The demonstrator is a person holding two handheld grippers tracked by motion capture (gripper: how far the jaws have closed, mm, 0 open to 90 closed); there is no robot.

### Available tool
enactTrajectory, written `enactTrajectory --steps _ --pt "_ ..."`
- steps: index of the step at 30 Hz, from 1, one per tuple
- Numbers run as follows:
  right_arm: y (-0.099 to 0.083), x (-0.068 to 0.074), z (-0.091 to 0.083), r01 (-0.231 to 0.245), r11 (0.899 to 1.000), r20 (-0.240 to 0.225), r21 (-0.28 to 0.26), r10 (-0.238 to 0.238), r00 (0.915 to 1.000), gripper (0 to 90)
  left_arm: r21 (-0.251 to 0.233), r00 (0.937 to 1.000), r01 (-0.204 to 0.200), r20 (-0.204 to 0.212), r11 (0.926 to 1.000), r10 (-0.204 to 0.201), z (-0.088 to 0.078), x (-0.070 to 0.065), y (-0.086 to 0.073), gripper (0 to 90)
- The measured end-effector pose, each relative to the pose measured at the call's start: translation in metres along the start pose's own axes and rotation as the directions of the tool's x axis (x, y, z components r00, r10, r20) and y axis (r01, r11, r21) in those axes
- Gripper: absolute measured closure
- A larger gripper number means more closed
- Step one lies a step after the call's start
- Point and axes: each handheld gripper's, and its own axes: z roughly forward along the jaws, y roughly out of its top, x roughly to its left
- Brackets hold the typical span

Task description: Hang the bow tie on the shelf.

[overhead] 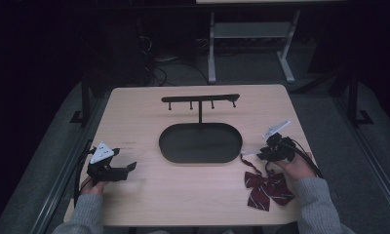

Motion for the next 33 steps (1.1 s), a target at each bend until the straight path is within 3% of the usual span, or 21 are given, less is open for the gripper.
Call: enactTrajectory --steps 16,23,33 --pt "0.0 0.002 0.003 0.023 1.0 -0.01 0.013 -0.023 0.9997 85.9 0.002 1.0 0.003 0.001 1.0 -0.003 0.0 0.0 0.0 13.0" --pt "-0.003 -0.002 0.001 -0.021 1.0 -0.041 0.008 0.021 0.9989 88.0 0.001 1.0 0.003 0.002 1.0 -0.003 0.0 0.0 0.0 13.0" --pt "-0.006 -0.003 -0.017 -0.067 0.996 -0.082 -0.063 0.062 0.9947 88.5 -0.003 1.0 0.007 0.002 1.0 -0.007 0.002 -0.001 0.0 13.0"
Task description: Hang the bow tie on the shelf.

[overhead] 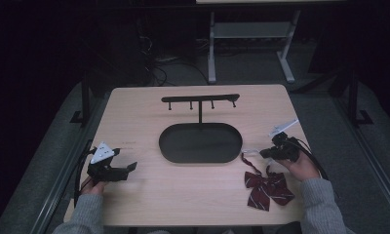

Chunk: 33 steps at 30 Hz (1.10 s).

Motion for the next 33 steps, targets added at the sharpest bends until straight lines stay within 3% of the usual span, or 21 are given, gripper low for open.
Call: enactTrajectory --steps 11,21,27,33 --pt "0.003 0.015 -0.023 0.027 0.997 -0.006 -0.077 -0.028 0.9996 88.5 0.003 1.0 -0.002 0.004 1.0 0.002 0.001 -0.002 0.0 13.0" --pt "0.012 0.029 -0.043 0.063 0.992 0.005 -0.106 -0.063 0.998 88.6 0.005 1.0 -0.003 0.004 1.0 0.003 0.001 -0.002 0.0 13.0" --pt "0.016 0.036 -0.055 0.08 0.985 0.002 -0.154 -0.08 0.9968 88.6 0.007 1.0 -0.006 0.005 1.0 0.006 0.001 -0.002 0.0 13.0" --pt "0.021 0.045 -0.064 0.108 0.98 0.01 -0.167 -0.107 0.9942 88.6 0.006 0.9999 -0.01 0.006 0.9999 0.01 0.001 -0.003 0.001 13.0"
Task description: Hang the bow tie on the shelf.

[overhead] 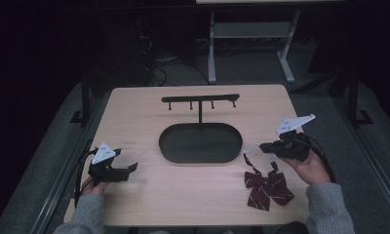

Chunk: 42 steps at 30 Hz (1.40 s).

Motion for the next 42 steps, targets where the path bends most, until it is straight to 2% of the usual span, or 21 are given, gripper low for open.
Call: enactTrajectory --steps 11,20,29,42 --pt "0.013 0.01 -0.016 0.039 0.998 0.008 -0.04 -0.039 0.9992 88.6 -0.002 1.0 0.004 -0.002 1.0 -0.004 0.001 0.0 0.001 13.0" --pt "0.03 0.02 -0.025 0.082 0.995 0.018 -0.051 -0.082 0.9965 88.6 -0.003 0.9999 0.01 -0.001 0.9999 -0.01 0.002 -0.001 0.001 13.0" --pt "0.046 0.028 -0.026 0.129 0.99 0.023 -0.053 -0.128 0.9916 88.6 -0.01 1.0 0.002 -0.001 0.9999 -0.002 0.0 0.0 0.001 13.0" --pt "0.077 0.034 -0.026 0.178 0.982 0.021 -0.065 -0.177 0.984 88.6 -0.011 0.9999 0.012 0.0 0.9999 -0.012 0.0 -0.001 0.001 13.0"
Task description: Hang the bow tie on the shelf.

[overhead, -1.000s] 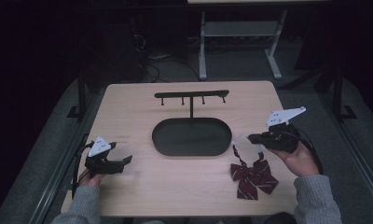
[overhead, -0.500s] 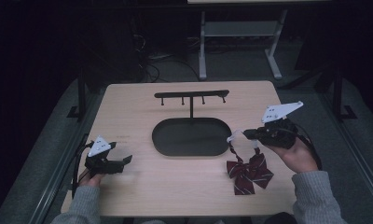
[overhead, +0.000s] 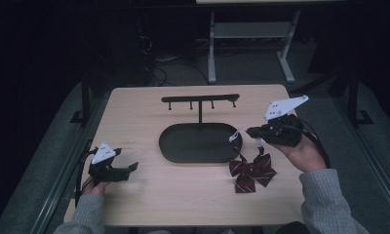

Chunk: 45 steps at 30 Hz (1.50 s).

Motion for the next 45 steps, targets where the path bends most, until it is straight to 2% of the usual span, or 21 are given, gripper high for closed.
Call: enactTrajectory --steps 26,45 --pt "0.064 -0.012 0.019 0.063 0.998 -0.031 0.007 -0.063 0.9975 88.7 -0.007 1.0 -0.005 0.002 1.0 0.005 0.0 0.002 0.0 13.0" --pt "0.098 -0.027 0.035 0.07 0.997 -0.036 0.023 -0.069 0.9969 88.6 -0.011 1.0 -0.002 0.002 0.9999 0.002 0.0 0.002 0.0 13.0"
